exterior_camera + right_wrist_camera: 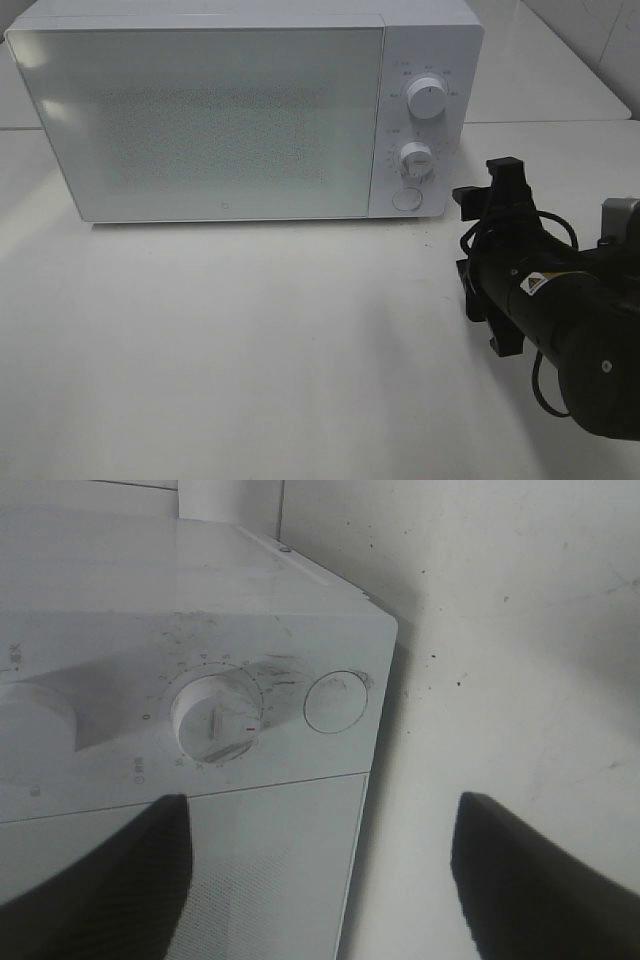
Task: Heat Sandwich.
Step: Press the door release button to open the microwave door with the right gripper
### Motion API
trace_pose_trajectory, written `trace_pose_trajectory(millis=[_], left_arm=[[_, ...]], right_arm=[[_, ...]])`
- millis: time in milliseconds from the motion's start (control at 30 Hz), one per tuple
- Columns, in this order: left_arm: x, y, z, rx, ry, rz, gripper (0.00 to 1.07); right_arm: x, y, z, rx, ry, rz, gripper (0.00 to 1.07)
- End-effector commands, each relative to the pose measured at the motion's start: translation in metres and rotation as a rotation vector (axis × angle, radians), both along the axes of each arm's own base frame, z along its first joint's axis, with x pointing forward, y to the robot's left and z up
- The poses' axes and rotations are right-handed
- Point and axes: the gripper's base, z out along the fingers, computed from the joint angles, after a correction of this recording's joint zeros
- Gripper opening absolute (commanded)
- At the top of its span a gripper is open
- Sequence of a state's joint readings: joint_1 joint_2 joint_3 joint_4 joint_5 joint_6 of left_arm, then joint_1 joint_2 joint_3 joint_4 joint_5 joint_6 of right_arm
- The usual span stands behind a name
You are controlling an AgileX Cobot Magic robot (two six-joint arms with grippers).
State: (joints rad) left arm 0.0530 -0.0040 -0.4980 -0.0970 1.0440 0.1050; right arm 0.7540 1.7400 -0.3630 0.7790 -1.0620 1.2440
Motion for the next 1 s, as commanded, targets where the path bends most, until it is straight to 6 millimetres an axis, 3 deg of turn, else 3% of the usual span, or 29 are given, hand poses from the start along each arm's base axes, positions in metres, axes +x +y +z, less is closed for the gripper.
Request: trace_pose_trajectory(millis=[33, 100, 200, 233, 267, 367, 1000], left_arm=[[-0.0034, -0.0002, 0.0005, -0.002, -0.040, 0.001, 1.01], [-0.0034, -0.0002, 0.0005, -0.002, -0.040, 0.001, 1.01], [-0.0034, -0.0002, 0.0005, -0.002, -0.040, 0.001, 1.01], [-0.0034, -0.0002, 0.0005, -0.002, -0.040, 0.001, 1.01], [-0.0034, -0.0002, 0.0005, -0.002, -0.040, 0.001, 1.01], [-0.0034, -0.0002, 0.0005, -0.002, -0.040, 0.001, 1.01], [-0.0034, -0.0002, 0.0005, -0.002, -0.040, 0.001, 1.01]], right_arm=[[-0.0012, 0.0020, 0.0002, 0.041, 0.005, 0.004, 0.62], [-0.0012, 0.0020, 0.0002, 0.043, 0.005, 0.003, 0.58], [-0.0012, 0.0020, 0.0002, 0.043, 0.005, 0.003, 0.37], [-0.0012, 0.0020, 0.0002, 0.043, 0.005, 0.003, 0.23], [-0.0012, 0.0020, 0.0002, 0.043, 0.005, 0.003, 0.23], [-0.0013, 0.0021, 0.0000, 0.054, 0.009, 0.000, 0.03], [0.0006, 0.0071, -0.0028, 0.105, 0.072, -0.006, 0.00]])
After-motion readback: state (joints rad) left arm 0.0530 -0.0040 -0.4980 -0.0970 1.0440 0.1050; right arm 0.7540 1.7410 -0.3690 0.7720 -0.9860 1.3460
